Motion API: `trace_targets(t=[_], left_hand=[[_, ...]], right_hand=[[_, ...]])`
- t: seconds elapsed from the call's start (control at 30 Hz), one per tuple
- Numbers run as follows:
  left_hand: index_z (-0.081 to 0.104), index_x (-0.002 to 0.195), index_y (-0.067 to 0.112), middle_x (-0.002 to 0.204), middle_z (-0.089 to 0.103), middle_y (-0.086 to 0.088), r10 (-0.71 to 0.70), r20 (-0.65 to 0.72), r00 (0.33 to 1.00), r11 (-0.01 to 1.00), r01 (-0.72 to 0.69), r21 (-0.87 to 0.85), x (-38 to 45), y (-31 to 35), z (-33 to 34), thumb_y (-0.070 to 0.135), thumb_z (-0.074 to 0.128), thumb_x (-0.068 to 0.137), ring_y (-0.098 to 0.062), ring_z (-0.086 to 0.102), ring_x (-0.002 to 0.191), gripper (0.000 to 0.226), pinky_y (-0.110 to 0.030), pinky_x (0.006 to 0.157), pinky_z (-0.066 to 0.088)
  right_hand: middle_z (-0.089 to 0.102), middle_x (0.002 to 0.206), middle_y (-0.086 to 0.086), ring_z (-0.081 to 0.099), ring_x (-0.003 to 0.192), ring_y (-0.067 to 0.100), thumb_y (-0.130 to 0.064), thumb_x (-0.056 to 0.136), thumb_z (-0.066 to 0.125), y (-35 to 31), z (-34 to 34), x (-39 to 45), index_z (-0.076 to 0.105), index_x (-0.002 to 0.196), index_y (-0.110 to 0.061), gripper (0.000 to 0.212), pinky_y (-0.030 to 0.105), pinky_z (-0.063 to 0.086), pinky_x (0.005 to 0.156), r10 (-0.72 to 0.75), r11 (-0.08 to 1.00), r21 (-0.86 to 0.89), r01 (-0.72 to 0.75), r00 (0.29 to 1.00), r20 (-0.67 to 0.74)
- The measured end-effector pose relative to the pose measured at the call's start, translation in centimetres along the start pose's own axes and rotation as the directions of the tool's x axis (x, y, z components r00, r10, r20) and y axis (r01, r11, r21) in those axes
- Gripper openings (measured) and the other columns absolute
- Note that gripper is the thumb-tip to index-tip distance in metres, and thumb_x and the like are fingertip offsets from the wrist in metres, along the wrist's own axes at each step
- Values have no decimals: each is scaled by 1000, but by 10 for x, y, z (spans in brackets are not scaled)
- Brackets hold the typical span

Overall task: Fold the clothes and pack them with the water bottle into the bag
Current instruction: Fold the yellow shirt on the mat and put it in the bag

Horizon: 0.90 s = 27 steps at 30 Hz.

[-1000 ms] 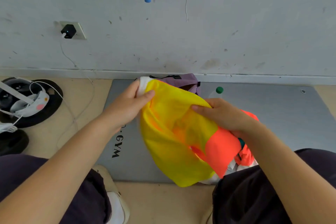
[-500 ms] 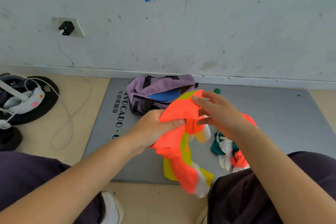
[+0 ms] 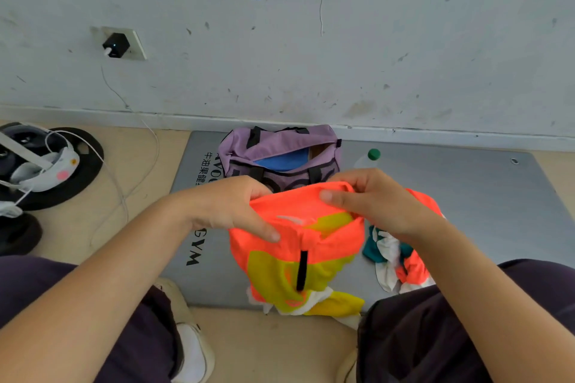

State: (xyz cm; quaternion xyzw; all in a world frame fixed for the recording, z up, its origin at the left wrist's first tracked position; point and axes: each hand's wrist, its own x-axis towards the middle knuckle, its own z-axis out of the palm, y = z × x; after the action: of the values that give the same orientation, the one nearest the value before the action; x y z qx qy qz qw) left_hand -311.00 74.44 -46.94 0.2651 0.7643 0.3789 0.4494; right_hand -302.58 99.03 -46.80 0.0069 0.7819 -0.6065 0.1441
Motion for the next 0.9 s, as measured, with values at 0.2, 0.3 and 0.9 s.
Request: trace_targets(t=[0.2,0.3,0.9], left_hand=[[72,105,16,100,74,9,-37,-57,998,998,34,-58,1,-8,-4,42,76,77,-7,68,94,38,-25,93,47],[73,105,30,107,74,9,-7,-193,981,982,-29,-186,4,-6,-2,35,72,86,-8,69,101,20,-25,91,50],[55,125,31,114,72,-1,84,-339,937,961,-166,-221,-11,-2,-16,41,88,55,-21,70,105,78,-43,91,56]], right_hand=[[75,88,14,72,72,20,-40,76,70,4,-5,5,69,105,-7,44,28,57,62,248,894,387,-226,969,-7],[74,104,12,73,89,22,-48,75,74,3,-17,3,66,114,-13,54,28,58,70,177,909,368,-195,981,81],[74,99,11,67,90,20,-40,85,58,8,-40,-4,75,95,-10,36,29,55,84,-9,983,180,29,994,-110]])
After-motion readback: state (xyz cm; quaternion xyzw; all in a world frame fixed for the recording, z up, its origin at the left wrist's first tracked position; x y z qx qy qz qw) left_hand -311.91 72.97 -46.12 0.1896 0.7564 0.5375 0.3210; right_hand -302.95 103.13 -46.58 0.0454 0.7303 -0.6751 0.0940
